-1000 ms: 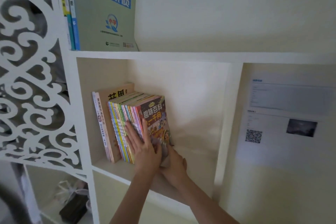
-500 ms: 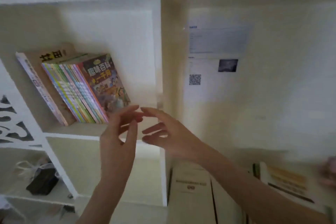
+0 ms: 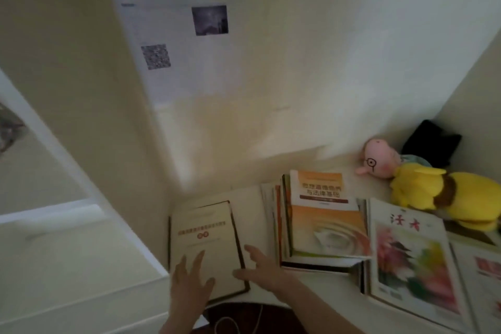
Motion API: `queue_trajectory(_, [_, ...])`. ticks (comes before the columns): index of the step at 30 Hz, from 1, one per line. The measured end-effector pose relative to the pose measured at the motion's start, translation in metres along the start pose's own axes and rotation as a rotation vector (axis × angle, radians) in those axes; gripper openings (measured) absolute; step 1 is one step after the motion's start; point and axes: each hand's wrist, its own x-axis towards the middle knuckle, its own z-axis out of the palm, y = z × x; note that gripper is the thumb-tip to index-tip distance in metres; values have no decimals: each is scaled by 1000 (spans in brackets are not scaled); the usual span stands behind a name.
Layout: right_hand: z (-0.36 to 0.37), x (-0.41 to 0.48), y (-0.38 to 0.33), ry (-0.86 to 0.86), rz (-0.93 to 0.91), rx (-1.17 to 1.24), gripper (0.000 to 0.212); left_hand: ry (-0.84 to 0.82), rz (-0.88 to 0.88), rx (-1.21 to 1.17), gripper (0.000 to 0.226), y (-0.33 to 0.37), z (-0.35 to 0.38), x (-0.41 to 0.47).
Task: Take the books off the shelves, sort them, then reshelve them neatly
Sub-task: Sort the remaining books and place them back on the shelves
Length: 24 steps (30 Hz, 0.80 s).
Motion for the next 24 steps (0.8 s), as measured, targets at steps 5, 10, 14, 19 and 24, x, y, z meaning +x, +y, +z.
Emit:
queue_trajectory(5, [26,43,19,94,136,152,105,11,-185,39,75,-25,5,17])
queue_trajectory(10, [41,65,23,126,190,-11,101,57,-211,-27,76,-20,7,15])
queue_trajectory(14, [34,79,27,135,228,1,98,39,-202,29,84,-21,11,13])
queue_trajectory(19, [27,81,31,182,260,-100,94,-11,-263,-25,84,-22,13,15])
queue_trajectory(24, [26,77,35,118,227,98,84,1,-373,-134,94,-36,6,27])
